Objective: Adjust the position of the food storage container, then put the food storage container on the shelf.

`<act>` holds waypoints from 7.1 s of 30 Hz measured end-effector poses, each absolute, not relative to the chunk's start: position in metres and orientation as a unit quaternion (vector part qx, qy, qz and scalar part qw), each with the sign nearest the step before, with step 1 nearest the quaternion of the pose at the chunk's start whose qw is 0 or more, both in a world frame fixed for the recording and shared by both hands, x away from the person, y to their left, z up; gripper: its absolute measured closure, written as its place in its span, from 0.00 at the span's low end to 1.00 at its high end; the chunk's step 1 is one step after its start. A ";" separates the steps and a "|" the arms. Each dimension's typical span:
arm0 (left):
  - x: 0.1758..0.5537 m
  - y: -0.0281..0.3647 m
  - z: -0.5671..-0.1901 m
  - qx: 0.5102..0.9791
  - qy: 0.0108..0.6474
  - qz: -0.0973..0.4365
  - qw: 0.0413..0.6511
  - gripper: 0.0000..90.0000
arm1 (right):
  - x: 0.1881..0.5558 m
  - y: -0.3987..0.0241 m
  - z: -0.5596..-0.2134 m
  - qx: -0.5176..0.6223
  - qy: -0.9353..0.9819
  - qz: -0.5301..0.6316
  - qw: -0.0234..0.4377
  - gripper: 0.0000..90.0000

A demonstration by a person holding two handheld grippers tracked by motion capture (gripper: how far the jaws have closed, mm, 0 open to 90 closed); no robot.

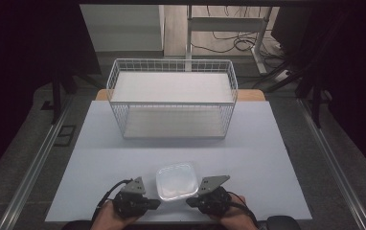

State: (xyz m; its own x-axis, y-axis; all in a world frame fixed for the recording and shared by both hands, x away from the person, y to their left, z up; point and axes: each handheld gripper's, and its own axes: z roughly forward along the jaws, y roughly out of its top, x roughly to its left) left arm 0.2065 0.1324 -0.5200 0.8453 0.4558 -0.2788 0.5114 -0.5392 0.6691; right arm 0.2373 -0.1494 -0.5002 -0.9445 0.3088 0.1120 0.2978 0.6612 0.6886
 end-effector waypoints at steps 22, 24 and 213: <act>0.240 0.121 -0.516 0.857 0.310 0.025 0.410 0.96 | 0.266 -0.147 -0.499 0.168 0.911 0.375 0.024 0.98; 0.243 0.121 -0.517 0.857 0.311 0.023 0.410 0.96 | 0.271 -0.146 -0.500 0.166 0.913 0.372 0.027 0.98; 0.393 0.144 -0.487 0.706 0.469 0.191 0.495 0.64 | 0.431 -0.124 -0.466 0.404 0.775 0.452 0.177 0.73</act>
